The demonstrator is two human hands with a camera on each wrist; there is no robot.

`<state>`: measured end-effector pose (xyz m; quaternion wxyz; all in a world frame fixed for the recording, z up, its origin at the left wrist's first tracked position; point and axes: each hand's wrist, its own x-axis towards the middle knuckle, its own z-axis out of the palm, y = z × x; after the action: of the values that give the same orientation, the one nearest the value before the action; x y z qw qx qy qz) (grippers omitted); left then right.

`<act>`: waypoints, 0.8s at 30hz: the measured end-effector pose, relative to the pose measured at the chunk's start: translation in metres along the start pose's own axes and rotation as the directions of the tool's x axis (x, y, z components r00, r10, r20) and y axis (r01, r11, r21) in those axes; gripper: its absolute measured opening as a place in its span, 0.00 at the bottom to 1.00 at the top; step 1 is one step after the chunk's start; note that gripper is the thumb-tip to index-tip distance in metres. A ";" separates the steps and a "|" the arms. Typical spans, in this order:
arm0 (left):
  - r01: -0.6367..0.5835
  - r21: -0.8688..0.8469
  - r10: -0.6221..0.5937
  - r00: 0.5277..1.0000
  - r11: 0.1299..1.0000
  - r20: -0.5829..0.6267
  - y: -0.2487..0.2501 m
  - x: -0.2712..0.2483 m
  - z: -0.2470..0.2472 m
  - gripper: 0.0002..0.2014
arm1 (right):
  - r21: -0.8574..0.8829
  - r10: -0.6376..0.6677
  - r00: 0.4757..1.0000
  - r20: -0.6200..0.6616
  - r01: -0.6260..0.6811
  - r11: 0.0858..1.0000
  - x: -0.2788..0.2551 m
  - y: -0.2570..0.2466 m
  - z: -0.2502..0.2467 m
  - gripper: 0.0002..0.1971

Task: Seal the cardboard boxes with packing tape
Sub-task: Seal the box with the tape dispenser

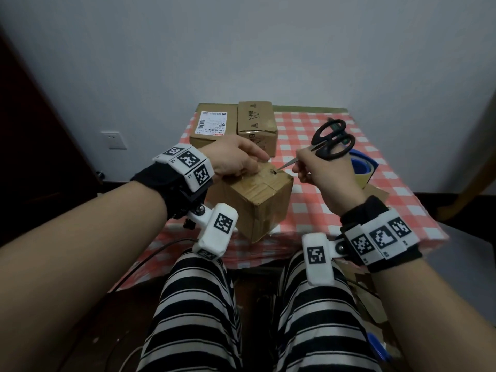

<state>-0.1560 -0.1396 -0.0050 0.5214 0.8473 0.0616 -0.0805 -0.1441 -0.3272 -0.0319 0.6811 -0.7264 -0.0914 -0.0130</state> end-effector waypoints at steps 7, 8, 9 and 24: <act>0.008 -0.009 -0.008 1.000 1.000 0.002 0.002 0.000 0.002 0.14 | -0.084 -0.038 0.999 -0.033 0.035 0.996 -0.005 0.004 0.004 0.11; 0.008 -0.010 -0.008 1.000 1.000 0.002 0.002 0.000 0.003 0.14 | -0.112 -0.062 0.997 -0.042 0.057 0.992 -0.006 0.005 0.005 0.10; 0.008 -0.011 -0.008 1.000 1.000 0.004 0.002 0.001 0.003 0.14 | -0.149 -0.094 0.994 -0.051 0.085 0.985 -0.007 0.005 0.006 0.10; 0.013 0.034 -0.014 0.999 0.999 0.034 0.003 0.001 0.002 0.19 | 0.075 0.027 0.966 -0.257 -0.008 0.997 -0.020 0.028 0.023 0.10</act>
<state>-0.1543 -0.1426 -0.0032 0.5074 0.8541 0.0571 -0.0994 -0.1622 -0.3087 -0.0641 0.7135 -0.6937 0.0040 -0.0980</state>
